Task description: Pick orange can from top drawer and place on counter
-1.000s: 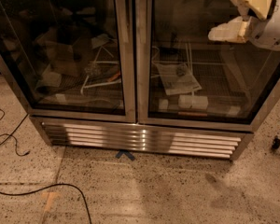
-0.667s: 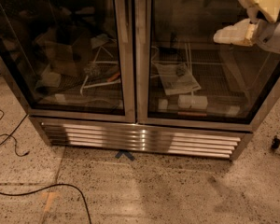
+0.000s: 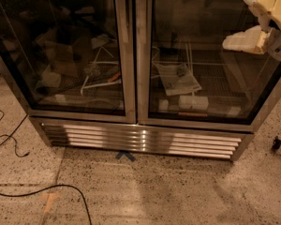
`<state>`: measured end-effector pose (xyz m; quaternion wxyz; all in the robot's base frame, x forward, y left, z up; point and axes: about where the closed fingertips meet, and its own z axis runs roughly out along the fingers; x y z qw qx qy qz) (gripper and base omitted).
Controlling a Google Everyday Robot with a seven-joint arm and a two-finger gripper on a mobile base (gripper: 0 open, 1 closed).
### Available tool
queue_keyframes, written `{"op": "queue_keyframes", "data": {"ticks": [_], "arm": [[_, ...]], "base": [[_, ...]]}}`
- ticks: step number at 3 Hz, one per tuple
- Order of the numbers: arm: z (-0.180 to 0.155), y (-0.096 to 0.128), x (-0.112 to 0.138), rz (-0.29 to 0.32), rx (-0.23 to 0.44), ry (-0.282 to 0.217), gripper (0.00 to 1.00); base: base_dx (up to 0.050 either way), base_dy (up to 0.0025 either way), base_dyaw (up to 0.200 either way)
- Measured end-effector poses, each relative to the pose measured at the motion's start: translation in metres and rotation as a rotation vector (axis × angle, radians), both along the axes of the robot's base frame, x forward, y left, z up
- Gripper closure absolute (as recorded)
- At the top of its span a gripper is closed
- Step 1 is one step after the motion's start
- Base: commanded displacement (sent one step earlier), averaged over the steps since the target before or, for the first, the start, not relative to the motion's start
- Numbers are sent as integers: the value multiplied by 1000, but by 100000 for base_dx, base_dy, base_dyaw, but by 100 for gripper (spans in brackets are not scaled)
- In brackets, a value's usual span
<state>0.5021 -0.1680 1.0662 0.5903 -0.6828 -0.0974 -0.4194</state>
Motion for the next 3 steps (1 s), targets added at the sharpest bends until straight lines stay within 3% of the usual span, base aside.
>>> {"op": "queue_keyframes", "data": {"ticks": [2,3], "arm": [[4,-35,-22,-88,-17,-15,0],[5,-51,-28,-98,-13,-16,0]], "base": [[0,0,0],[0,0,0]]}}
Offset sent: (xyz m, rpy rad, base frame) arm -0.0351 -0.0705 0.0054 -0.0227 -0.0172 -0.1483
